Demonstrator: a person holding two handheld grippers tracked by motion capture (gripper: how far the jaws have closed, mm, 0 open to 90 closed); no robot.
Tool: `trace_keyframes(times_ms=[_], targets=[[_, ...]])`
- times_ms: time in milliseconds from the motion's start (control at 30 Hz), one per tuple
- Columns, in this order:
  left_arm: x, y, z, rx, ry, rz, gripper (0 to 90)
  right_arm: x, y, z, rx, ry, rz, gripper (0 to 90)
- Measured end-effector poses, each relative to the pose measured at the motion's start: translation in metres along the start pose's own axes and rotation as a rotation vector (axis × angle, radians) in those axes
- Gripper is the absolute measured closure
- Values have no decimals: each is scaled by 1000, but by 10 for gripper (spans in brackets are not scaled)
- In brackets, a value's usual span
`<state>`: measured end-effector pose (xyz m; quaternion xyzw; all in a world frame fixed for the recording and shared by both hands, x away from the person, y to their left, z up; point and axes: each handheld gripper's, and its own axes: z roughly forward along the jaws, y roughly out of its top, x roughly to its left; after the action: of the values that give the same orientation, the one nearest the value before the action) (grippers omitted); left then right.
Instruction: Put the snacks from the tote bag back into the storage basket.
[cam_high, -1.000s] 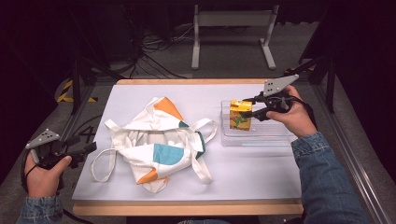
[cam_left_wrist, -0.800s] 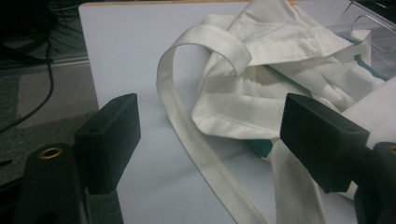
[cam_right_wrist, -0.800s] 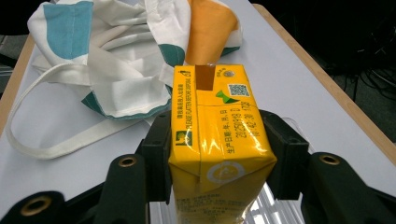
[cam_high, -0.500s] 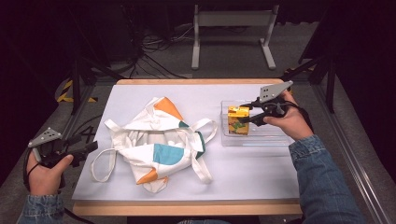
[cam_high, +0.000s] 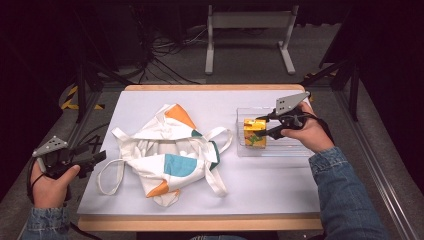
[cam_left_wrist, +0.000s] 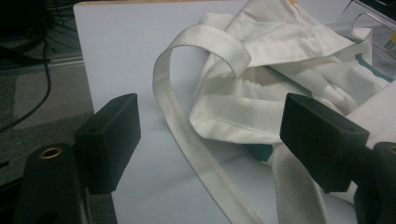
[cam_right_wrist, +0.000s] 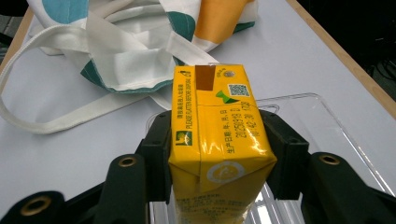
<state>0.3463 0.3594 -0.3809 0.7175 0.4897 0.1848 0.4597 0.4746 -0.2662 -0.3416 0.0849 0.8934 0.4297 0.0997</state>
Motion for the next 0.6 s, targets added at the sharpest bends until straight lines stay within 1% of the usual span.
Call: trace_keyframes(times_ms=[433, 600], targets=[[0, 0, 1, 4, -7, 2, 210, 0, -9, 9, 25, 22, 7, 515], [0, 0, 1, 4, -7, 0, 210, 0, -10, 10, 32, 27, -4, 515]])
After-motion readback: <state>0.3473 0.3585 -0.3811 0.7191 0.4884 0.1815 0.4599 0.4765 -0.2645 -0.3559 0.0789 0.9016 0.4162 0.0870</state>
